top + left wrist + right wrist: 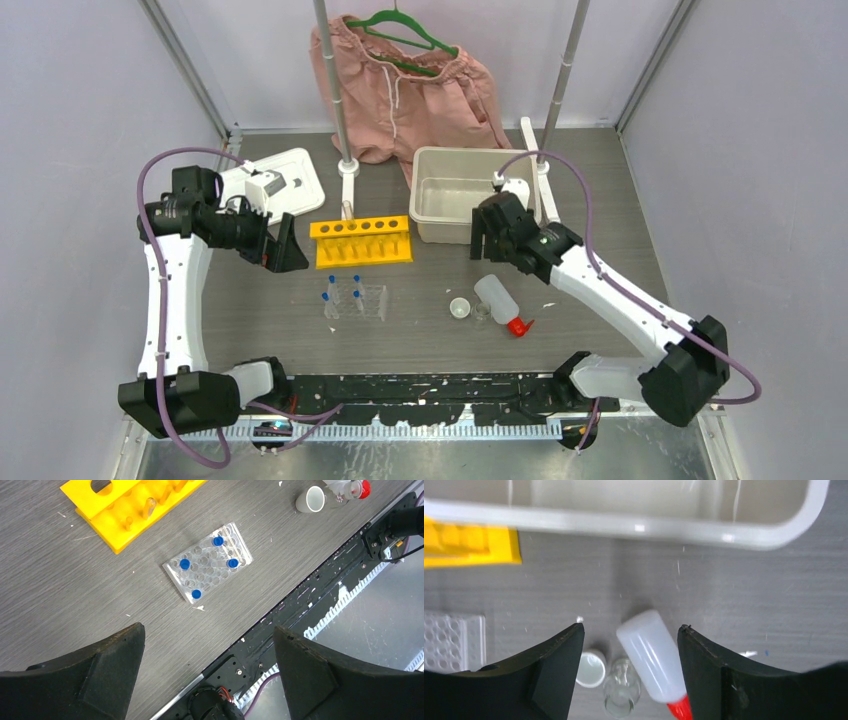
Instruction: Organize the chemistry lab equipment
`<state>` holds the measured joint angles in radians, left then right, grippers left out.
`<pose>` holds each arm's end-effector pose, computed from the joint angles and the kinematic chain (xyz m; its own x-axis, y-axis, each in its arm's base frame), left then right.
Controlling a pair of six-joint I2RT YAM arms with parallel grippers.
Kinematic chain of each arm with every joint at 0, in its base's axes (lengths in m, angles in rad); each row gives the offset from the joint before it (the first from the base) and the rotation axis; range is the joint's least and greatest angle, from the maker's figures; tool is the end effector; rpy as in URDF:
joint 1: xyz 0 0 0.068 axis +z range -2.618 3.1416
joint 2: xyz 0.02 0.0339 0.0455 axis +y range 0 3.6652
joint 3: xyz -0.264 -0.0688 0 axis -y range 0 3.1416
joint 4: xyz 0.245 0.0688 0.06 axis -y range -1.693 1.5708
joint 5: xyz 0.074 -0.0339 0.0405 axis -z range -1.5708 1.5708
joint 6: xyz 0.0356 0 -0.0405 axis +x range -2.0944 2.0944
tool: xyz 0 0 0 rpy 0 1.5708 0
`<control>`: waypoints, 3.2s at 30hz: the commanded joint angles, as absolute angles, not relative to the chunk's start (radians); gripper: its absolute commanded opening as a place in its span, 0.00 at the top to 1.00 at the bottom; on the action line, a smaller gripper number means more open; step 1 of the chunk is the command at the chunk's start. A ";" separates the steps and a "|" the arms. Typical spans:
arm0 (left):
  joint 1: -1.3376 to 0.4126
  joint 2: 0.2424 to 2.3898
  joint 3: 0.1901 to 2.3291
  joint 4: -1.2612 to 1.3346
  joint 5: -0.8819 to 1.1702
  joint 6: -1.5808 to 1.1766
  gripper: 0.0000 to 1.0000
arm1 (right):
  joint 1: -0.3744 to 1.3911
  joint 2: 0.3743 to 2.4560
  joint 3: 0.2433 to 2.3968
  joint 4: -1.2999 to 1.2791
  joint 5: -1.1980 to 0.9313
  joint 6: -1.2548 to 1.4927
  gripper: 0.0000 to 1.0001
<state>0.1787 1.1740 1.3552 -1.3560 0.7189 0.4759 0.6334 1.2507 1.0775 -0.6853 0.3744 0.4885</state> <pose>0.1882 0.0102 0.3672 -0.7538 0.2142 -0.6212 0.5193 0.7735 -0.3634 0.2162 0.1426 0.2999 -0.7068 0.0229 -0.7070 -0.0300 0.9976 0.0623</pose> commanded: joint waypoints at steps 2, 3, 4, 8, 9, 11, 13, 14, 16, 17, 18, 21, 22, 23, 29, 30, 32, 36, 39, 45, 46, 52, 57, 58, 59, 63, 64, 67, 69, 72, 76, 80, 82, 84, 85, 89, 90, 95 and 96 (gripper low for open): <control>0.185 1.158 1.377 -1.370 0.755 0.490 0.02 | 0.657 1.151 0.952 -0.737 0.338 0.608 0.27; 0.186 1.158 1.376 -1.372 0.755 0.490 0.02 | 0.658 1.143 0.931 -0.739 0.329 0.621 0.27; 0.185 1.158 1.376 -1.373 0.757 0.490 0.02 | 0.658 1.138 0.910 -0.739 0.319 0.631 0.27; 0.186 1.155 1.379 -1.376 0.759 0.490 0.02 | 0.660 1.131 0.838 -0.727 0.294 0.662 0.23; 0.184 1.154 1.379 -1.376 0.759 0.490 0.02 | 0.660 1.133 0.820 -0.718 0.293 0.663 0.22; 0.184 1.154 1.382 -1.376 0.758 0.491 0.02 | 0.660 1.149 0.795 -0.702 0.295 0.663 0.22; 0.185 1.156 1.386 -1.376 0.758 0.488 0.02 | 0.658 1.174 0.778 -0.682 0.295 0.661 0.22; 0.185 1.157 1.387 -1.377 0.757 0.488 0.02 | 0.659 1.189 0.775 -0.673 0.302 0.660 0.22; 0.185 1.157 1.390 -1.378 0.755 0.488 0.02 | 0.658 1.221 0.773 -0.655 0.309 0.658 0.22; 0.184 1.157 1.391 -1.378 0.753 0.488 0.02 | 0.659 1.234 0.771 -0.645 0.310 0.656 0.23; 0.185 1.155 1.391 -1.379 0.751 0.490 0.02 | 0.659 1.248 0.769 -0.635 0.308 0.654 0.23; 0.185 1.155 1.393 -1.379 0.740 0.495 0.02 | 0.659 1.291 0.769 -0.619 0.311 0.654 0.25; 0.185 1.155 1.395 -1.380 0.738 0.498 0.02 | 0.659 1.305 0.765 -0.613 0.313 0.656 0.26; 0.185 1.155 1.394 -1.380 0.737 0.498 0.02 | 0.660 1.317 0.764 -0.610 0.316 0.662 0.27; 0.186 1.159 1.397 -1.376 0.740 0.497 0.02 | 0.659 1.336 0.770 -0.629 0.378 0.694 0.43; 0.185 1.161 1.396 -1.376 0.740 0.497 0.02 | 0.658 1.327 0.773 -0.639 0.389 0.696 0.47; 0.185 1.161 1.395 -1.375 0.740 0.498 0.02 | 0.658 1.296 0.783 -0.663 0.409 0.698 0.57; 0.186 1.163 1.393 -1.372 0.742 0.497 0.01 | 0.654 1.215 0.834 -0.737 0.431 0.682 0.73; 0.184 1.164 1.391 -1.371 0.739 0.502 0.02 | 0.650 1.155 0.934 -0.826 0.446 0.643 0.78; 0.185 1.164 1.403 -1.378 0.740 0.502 0.02 | 0.643 1.175 1.313 -0.948 0.428 0.473 0.78; 0.185 1.164 1.405 -1.378 0.743 0.500 0.02 | 0.644 1.209 1.374 -0.950 0.430 0.418 0.78; 0.185 1.159 1.414 -1.386 0.739 0.497 0.01 | 0.623 1.449 1.643 -0.846 0.428 0.156 0.75; 0.186 1.151 1.418 -1.392 0.731 0.505 0.01 | 0.579 1.627 1.784 -0.734 0.321 0.014 0.72; 0.186 1.150 1.419 -1.393 0.733 0.505 0.01 | 0.578 1.656 1.794 -0.706 0.310 -0.021 0.72; 0.184 1.150 1.418 -1.392 0.733 0.505 0.01 | 0.578 1.685 1.807 -0.689 0.303 -0.055 0.72; 0.185 1.156 1.414 -1.391 0.736 0.505 0.01 | 0.573 1.809 1.876 -0.686 0.261 -0.125 0.71; 0.185 1.157 1.415 -1.391 0.736 0.505 0.01 | 0.571 1.839 1.894 -0.694 0.245 -0.129 0.70; 0.184 1.163 1.417 -1.391 0.736 0.505 0.01 | 0.568 1.914 1.925 -0.714 0.208 -0.142 0.66; 0.184 1.164 1.420 -1.390 0.736 0.505 0.01 | 0.567 1.953 1.925 -0.720 0.205 -0.146 0.64; 0.185 1.161 1.416 -1.388 0.734 0.508 0.01 | 0.568 1.968 1.877 -0.695 0.194 -0.131 0.63; 0.185 1.160 1.405 -1.384 0.731 0.510 0.01 | 0.568 1.927 1.768 -0.600 0.184 -0.094 0.57; 0.185 1.164 1.404 -1.382 0.732 0.505 0.01 | 0.568 1.887 1.753 -0.580 0.207 -0.059 0.47; 0.185 1.161 1.404 -1.382 0.735 0.503 0.00 | 0.568 1.861 1.762 -0.584 0.224 -0.038 0.42; 0.185 1.158 1.404 -1.380 0.738 0.500 0.00 | 0.568 1.823 1.760 -0.588 0.242 -0.013 0.18; 0.185 1.157 1.400 -1.378 0.738 0.499 0.00 | 0.568 1.798 1.756 -0.587 0.245 -0.002 0.03; 0.185 1.154 1.401 -1.376 0.737 0.494 0.00 | 0.568 1.684 1.715 -0.568 0.247 0.100 0.00; 0.185 1.155 1.404 -1.377 0.737 0.493 0.00 | 0.568 1.645 1.706 -0.571 0.248 0.139 0.00; 0.185 1.149 1.408 -1.376 0.735 0.490 0.00 | 0.566 1.533 1.647 -0.654 0.173 0.268 0.00; 0.185 1.146 1.408 -1.376 0.734 0.490 0.00 | 0.567 1.507 1.617 -0.669 0.135 0.276 0.00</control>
<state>0.1787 1.1736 1.3804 -1.3876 0.7219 0.4973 0.5716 1.5925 1.6756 -0.6270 0.2176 0.1635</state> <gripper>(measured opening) 0.995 0.996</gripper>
